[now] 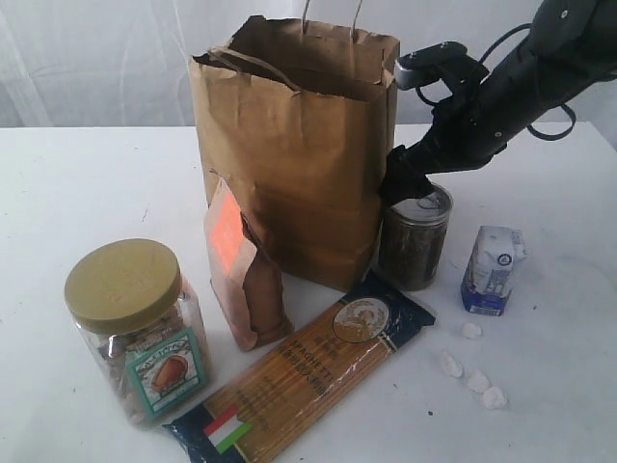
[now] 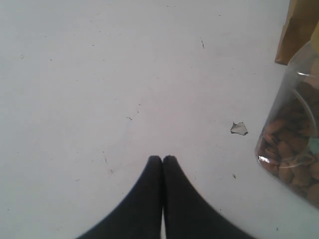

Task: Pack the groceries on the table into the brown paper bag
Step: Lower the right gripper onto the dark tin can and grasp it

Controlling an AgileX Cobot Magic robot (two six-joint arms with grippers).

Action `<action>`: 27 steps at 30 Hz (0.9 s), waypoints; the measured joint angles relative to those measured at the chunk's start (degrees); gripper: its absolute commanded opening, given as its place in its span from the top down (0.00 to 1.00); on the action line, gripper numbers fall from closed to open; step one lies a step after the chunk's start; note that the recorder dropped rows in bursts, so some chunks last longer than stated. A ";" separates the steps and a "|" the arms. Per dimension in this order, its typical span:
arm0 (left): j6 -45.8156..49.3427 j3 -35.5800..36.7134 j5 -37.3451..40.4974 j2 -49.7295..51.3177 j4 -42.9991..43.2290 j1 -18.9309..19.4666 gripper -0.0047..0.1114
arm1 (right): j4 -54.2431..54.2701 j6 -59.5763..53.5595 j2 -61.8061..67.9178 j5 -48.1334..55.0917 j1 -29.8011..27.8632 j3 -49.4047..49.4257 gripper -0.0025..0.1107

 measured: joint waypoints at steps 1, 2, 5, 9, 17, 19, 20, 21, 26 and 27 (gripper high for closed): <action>0.00 0.00 0.00 0.00 0.00 0.00 0.96 | 0.13 0.00 0.31 -0.31 0.00 0.00 0.09; 0.00 0.00 0.00 0.00 0.00 0.00 0.96 | 0.13 -0.13 0.66 -0.45 0.00 0.00 0.09; 0.00 0.00 0.00 0.00 0.00 0.00 0.96 | -0.42 -0.40 2.21 -0.23 0.00 0.00 0.09; 0.00 0.00 0.00 0.00 0.00 0.00 0.96 | -2.29 -0.40 3.36 0.47 0.00 0.00 0.11; 0.00 0.00 0.00 0.00 0.00 0.00 0.96 | -2.59 -0.40 3.92 0.45 0.00 0.00 0.33; 0.00 0.00 0.00 0.00 0.00 0.00 0.96 | -2.59 -0.40 3.92 0.57 0.00 0.00 0.39; 0.00 0.00 0.00 0.00 0.00 0.00 0.96 | -2.59 -0.40 3.92 0.67 0.00 0.00 0.43; 0.00 0.00 0.00 0.00 0.00 0.00 0.96 | -2.71 -0.40 3.92 0.81 0.00 0.00 0.45; 0.00 0.00 0.00 0.00 0.00 0.00 0.96 | -2.82 -0.40 3.92 1.04 0.00 0.00 0.53; 0.00 0.00 0.00 0.00 0.00 0.00 0.96 | -2.82 -0.40 3.92 1.16 0.00 0.00 0.55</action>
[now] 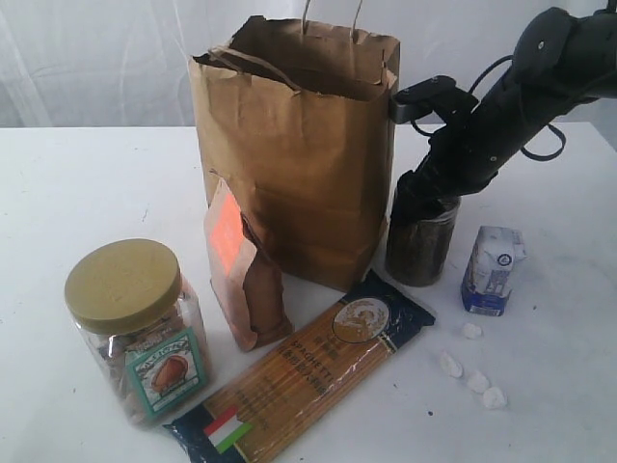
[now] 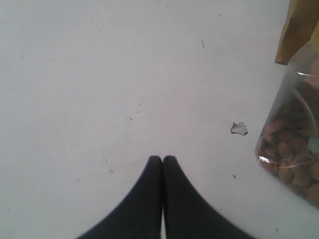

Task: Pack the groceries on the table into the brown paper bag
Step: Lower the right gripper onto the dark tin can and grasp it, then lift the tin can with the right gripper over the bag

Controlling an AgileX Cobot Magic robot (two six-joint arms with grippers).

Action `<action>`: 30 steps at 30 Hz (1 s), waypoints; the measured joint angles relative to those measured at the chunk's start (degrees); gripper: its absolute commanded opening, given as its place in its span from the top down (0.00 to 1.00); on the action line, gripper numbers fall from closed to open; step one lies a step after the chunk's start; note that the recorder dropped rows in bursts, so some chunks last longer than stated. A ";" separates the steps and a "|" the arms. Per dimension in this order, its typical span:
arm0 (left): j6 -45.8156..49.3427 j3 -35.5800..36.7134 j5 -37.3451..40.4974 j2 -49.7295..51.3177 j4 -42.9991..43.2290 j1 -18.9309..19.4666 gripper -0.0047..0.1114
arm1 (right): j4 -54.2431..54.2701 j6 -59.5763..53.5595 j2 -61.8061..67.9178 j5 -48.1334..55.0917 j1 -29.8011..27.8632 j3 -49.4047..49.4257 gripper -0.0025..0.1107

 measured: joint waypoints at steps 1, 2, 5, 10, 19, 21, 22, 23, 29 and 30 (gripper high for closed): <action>0.00 0.00 0.00 0.00 0.00 0.00 0.96 | 0.00 0.00 0.00 0.11 0.00 0.00 0.55; 0.00 0.00 0.00 0.00 0.00 0.00 0.96 | 0.00 0.35 0.00 0.20 0.00 0.00 0.57; 0.00 0.00 0.00 0.00 0.00 0.00 0.96 | -0.21 4.04 0.00 0.70 0.00 0.00 0.59; 0.00 0.00 0.00 0.00 0.00 0.00 0.96 | -0.34 9.10 -0.21 2.41 0.00 -0.13 0.62; 0.00 0.00 0.00 0.00 0.00 0.00 0.96 | -1.05 10.00 -4.93 8.82 0.00 -0.08 0.62; 0.00 0.00 0.00 0.00 0.00 0.00 0.96 | -1.05 10.90 -6.64 9.39 0.00 -0.08 0.62; 0.00 0.00 0.00 0.00 0.00 0.00 0.96 | -1.05 11.77 -7.66 9.90 0.00 -0.08 0.62; 0.00 0.00 0.00 0.00 0.00 0.00 0.96 | -1.05 12.59 -8.92 10.75 0.00 -0.08 0.62; 0.00 0.00 0.00 0.00 0.00 0.00 0.96 | -0.68 13.12 -18.29 12.61 0.00 -0.08 0.62; 0.00 0.00 0.00 0.00 0.00 0.00 0.96 | -0.06 13.22 -19.85 12.96 0.00 -0.08 0.62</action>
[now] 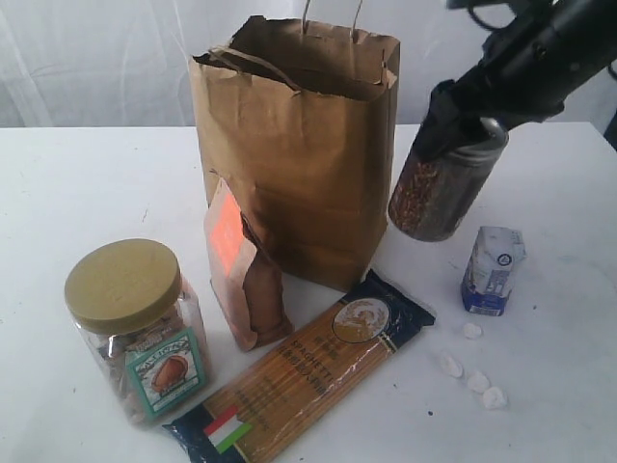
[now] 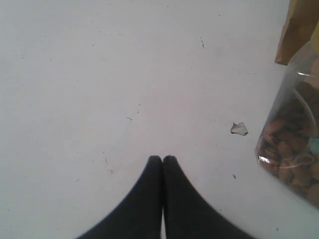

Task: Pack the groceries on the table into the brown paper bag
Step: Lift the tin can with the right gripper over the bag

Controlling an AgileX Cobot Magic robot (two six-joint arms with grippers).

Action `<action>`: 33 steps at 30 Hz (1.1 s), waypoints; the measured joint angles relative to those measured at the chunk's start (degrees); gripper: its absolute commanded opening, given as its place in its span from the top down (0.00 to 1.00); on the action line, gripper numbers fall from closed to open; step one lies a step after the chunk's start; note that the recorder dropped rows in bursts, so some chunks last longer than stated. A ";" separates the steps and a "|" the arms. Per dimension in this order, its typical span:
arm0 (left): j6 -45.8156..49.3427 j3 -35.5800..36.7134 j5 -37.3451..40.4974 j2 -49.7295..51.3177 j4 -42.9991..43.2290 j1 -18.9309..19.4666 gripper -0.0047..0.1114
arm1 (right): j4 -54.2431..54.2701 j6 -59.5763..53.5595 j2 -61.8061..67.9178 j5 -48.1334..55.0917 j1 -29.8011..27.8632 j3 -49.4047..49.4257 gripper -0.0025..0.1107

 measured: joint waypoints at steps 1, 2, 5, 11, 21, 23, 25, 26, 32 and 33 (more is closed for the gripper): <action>0.00 0.00 0.00 0.00 0.00 0.00 0.96 | 1.01 0.00 -1.63 0.32 0.00 0.00 0.62; 0.00 0.00 0.00 0.00 0.00 0.00 0.96 | 2.19 0.00 -2.94 0.63 0.00 0.00 0.62; 0.00 0.00 0.00 0.00 0.00 0.00 0.96 | 6.47 0.12 -7.71 1.54 0.00 0.00 0.62; 0.00 0.00 0.00 0.00 0.00 0.00 0.96 | 16.17 0.12 -13.81 2.12 0.00 -2.55 0.71; 0.00 0.00 0.00 0.00 0.00 0.00 0.96 | 30.77 -0.87 -10.11 -1.54 0.00 -11.46 0.83; 0.00 0.00 0.00 0.00 0.00 0.00 0.96 | 38.54 -5.55 -6.42 -2.74 0.00 -13.46 0.83; 0.00 0.00 0.00 0.00 0.00 0.00 0.96 | 50.61 -12.78 -2.66 -4.11 0.24 -15.35 0.83; 0.00 0.00 0.00 0.00 0.00 0.00 0.96 | 53.80 -15.30 -1.63 -5.00 0.54 -16.02 0.83; 0.00 0.00 0.00 0.00 0.00 0.00 0.96 | 70.18 -42.47 7.57 -20.14 7.26 -18.63 0.83; 0.00 0.00 0.00 0.00 0.00 0.00 0.96 | 70.37 -44.68 8.50 -21.81 7.91 -18.63 0.83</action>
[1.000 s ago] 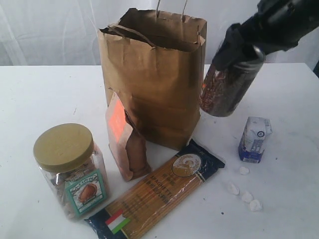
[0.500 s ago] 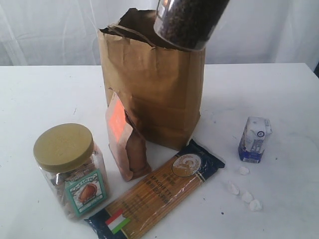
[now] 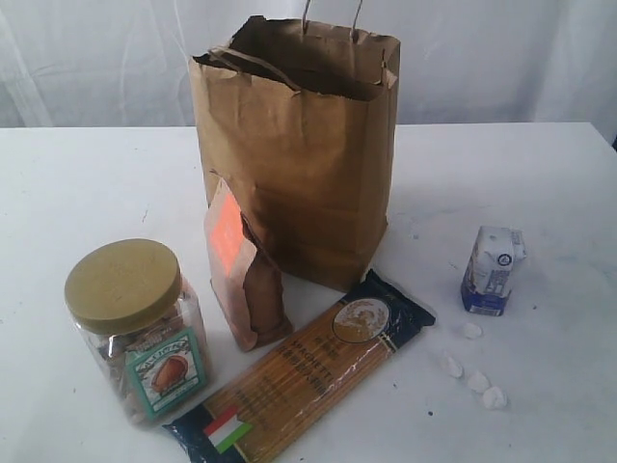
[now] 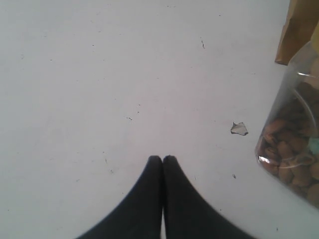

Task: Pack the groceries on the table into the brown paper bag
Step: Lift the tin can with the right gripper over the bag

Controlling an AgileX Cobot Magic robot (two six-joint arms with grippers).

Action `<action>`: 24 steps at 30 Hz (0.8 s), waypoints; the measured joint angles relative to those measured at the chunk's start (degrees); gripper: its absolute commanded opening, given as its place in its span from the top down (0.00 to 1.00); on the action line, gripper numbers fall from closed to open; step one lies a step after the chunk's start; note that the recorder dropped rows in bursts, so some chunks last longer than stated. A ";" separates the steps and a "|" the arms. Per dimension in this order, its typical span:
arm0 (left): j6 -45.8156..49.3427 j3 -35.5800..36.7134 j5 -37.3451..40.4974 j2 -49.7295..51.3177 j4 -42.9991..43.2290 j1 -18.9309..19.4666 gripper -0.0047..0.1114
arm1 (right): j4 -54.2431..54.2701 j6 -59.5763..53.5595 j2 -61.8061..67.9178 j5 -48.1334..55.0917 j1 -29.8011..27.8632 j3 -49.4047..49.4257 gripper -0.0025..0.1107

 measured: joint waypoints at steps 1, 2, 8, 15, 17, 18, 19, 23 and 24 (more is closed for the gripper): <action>0.00 0.00 0.00 0.00 0.00 0.00 0.96 | 0.15 -3.52 1.36 -1.68 0.94 0.00 0.83; 0.00 0.00 0.00 0.00 0.00 0.00 0.96 | 0.15 -5.81 2.00 -2.52 1.45 0.00 0.83; 0.00 0.00 0.00 0.00 0.00 0.00 0.96 | -5.69 -16.62 3.71 -3.10 2.91 0.00 0.83; 0.00 0.00 0.00 0.00 0.00 0.00 0.96 | -18.66 -17.03 3.71 0.15 2.91 0.00 0.86; 0.00 0.00 0.00 0.00 0.00 0.00 0.96 | -19.51 -16.96 3.71 1.46 2.91 0.00 0.89; 0.00 0.00 0.00 0.00 0.00 0.00 0.96 | -20.05 -16.96 3.71 1.92 3.18 0.00 0.91; 0.00 0.00 0.00 0.00 0.00 0.00 0.96 | -21.01 -16.80 3.71 2.10 3.50 0.00 0.92; 0.00 0.00 0.00 0.00 0.00 0.00 0.96 | -25.52 -15.56 3.71 2.19 4.61 0.00 0.93; 0.00 0.00 0.00 0.00 0.00 0.00 0.96 | -27.68 -14.09 3.71 2.19 4.85 0.00 0.93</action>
